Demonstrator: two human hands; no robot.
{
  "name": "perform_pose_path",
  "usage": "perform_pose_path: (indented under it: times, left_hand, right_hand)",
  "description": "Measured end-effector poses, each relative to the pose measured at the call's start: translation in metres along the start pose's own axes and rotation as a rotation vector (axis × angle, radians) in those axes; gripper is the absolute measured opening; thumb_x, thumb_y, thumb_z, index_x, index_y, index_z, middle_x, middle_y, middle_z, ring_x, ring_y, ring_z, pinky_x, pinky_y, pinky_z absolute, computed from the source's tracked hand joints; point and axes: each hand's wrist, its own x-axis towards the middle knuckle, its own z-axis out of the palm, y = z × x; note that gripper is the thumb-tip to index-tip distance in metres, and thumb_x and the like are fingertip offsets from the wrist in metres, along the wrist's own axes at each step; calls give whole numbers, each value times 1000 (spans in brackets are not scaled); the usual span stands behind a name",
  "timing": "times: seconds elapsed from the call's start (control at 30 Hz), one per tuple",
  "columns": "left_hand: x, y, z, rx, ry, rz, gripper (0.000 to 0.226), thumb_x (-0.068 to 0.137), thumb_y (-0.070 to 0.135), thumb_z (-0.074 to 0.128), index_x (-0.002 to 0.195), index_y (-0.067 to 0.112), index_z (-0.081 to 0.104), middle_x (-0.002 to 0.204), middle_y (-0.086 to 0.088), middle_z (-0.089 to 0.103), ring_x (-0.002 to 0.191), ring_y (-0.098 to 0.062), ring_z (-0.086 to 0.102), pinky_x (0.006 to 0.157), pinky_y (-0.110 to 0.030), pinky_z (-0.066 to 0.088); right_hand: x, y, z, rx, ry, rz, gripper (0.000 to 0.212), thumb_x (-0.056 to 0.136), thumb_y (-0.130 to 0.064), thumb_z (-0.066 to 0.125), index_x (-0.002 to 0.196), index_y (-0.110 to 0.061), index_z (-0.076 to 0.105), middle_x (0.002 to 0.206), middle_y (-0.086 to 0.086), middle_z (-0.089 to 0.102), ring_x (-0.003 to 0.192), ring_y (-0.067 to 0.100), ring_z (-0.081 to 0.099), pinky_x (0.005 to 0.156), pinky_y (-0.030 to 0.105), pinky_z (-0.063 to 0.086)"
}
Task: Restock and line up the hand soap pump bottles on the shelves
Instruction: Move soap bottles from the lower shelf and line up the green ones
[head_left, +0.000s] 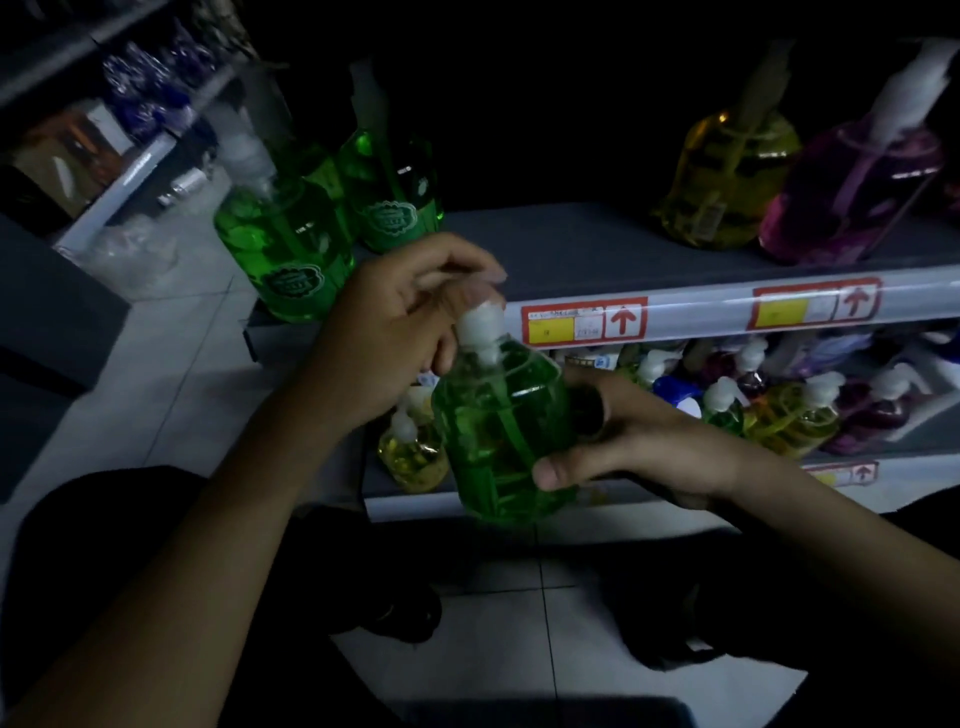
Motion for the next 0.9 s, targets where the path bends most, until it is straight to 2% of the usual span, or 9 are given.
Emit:
perform_pose_path:
  times: [0.07,0.13,0.27,0.33,0.4,0.53,0.67,0.8,0.9]
  left_hand:
    - [7,4,-9,-6,120,29,15,95,18,54,108,17,63,83,4,69,46,-4,51,46,-14,39]
    - [10,3,-18,9,199,2,21,93,24,56,111,18,64,82,13,69,60,1,59,54,-11,42]
    - [9,-8,-23,-29,156,-143,14,83,47,60,96,47,63,93,37,66,95,17,59,72,-2,44]
    - [8,-14,-20,-86,151,-180,22,79,48,63,101,52,60,99,35,67,101,13,60,76,-7,47]
    - [7,-17,-17,-157,179,-154,31,80,42,66,111,46,60,104,19,72,103,0,65,78,-13,50]
    - [5,-12,-8,-228,319,-95,36,80,36,70,115,39,60,100,6,74,97,-9,69,77,-18,53]
    - [-1,-12,1,-40,340,-26,58,75,29,79,123,47,52,98,13,72,94,-4,68,77,-16,52]
    - [-4,-15,0,-29,355,-9,62,82,7,72,128,43,50,101,11,72,100,-3,66,82,-16,51]
    - [-4,-6,-9,168,416,40,58,86,1,65,129,38,51,114,10,66,98,-9,66,83,-22,54]
  right_hand:
    - [12,-9,-2,59,24,-53,49,69,-4,76,116,-9,64,119,17,68,114,33,63,100,46,49]
    - [25,-14,-6,173,79,-86,50,67,-11,74,116,-9,65,114,16,70,107,33,66,91,41,53]
    - [52,-27,-18,385,150,-117,50,69,-9,66,118,-1,61,110,21,67,96,36,63,79,40,49]
    - [60,-35,-23,425,151,-121,47,73,-7,59,119,0,61,115,19,68,102,30,67,79,34,56]
    - [62,-41,-25,418,154,-102,48,76,-8,59,124,-2,59,121,18,66,107,29,67,82,35,57]
    - [62,-47,-19,156,231,-131,44,87,-25,65,129,-14,56,126,8,66,114,22,65,88,34,56]
    - [60,-55,-17,-447,383,-222,80,58,-57,80,129,-33,51,124,-8,63,115,10,61,96,35,52]
    - [62,-61,-22,-518,455,-303,92,52,-57,83,132,-33,45,122,-22,59,112,-7,57,90,14,50]
    - [73,-66,-18,-546,494,-390,96,51,-47,88,135,-26,45,123,-22,56,112,-9,55,89,10,48]
